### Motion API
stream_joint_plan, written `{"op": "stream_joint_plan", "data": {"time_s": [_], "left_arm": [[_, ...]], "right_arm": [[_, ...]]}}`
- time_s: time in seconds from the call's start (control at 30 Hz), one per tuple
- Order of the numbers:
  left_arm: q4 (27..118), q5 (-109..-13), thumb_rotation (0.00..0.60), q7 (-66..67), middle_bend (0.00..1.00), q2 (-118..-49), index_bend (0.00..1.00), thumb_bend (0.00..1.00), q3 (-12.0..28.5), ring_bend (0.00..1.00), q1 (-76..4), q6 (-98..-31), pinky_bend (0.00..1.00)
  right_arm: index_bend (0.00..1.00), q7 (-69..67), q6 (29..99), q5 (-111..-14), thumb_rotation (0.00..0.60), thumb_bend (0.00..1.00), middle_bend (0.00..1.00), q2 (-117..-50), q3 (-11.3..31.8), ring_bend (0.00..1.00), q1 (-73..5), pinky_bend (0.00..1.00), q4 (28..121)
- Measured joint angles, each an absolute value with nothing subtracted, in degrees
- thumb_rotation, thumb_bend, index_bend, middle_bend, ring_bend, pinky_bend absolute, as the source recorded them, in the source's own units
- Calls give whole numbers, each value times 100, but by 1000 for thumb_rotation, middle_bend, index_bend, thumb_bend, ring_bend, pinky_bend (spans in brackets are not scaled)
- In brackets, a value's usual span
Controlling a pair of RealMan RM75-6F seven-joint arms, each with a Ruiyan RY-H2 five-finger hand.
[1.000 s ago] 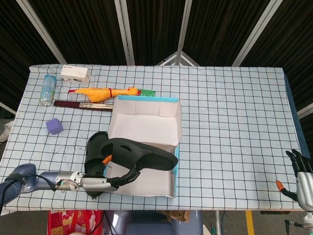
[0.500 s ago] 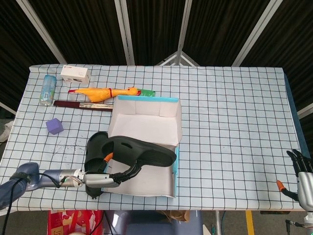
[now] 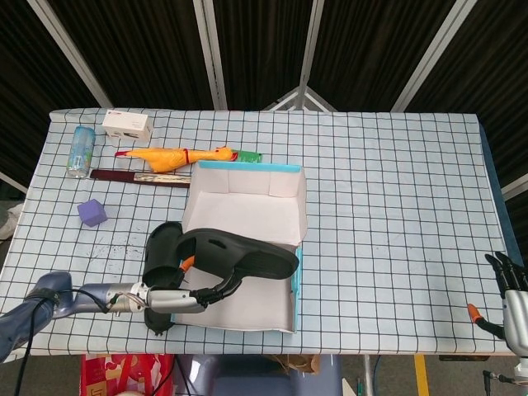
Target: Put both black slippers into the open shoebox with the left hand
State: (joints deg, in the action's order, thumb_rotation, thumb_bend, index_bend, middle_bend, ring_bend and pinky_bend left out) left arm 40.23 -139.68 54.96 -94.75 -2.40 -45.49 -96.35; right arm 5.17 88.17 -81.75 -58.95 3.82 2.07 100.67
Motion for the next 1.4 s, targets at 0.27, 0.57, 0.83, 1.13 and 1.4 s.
{"op": "stream_joint_plan", "data": {"time_s": [0.27,0.57,0.83,1.13,1.4], "left_arm": [[3686,-13802,600,5393,569,-9674,605,525,-372,111,-4611,-9680,158],[3440,-13643,600,5296,571,-9876,606,525,-548,111,-4683,-9770,158],[3365,-13516,600,5235,573,-9974,607,525,-713,111,-4710,-9804,158],[3380,-13388,600,5191,573,-10010,607,525,-885,112,-4702,-9746,158],[3307,-13239,600,5067,573,-10090,608,525,-965,111,-4702,-9700,158]], "right_arm": [[138,479,8832,-8176,600,254,118,-5881,384,167,219,137,10061],[139,479,8824,-8144,600,253,118,-5877,394,167,220,137,10061],[139,450,8825,-8135,600,254,118,-5870,397,167,225,137,10054],[138,410,8827,-8153,600,253,118,-5860,394,167,229,137,10049],[139,389,8822,-8147,600,254,118,-5852,393,167,231,137,10048]]}}
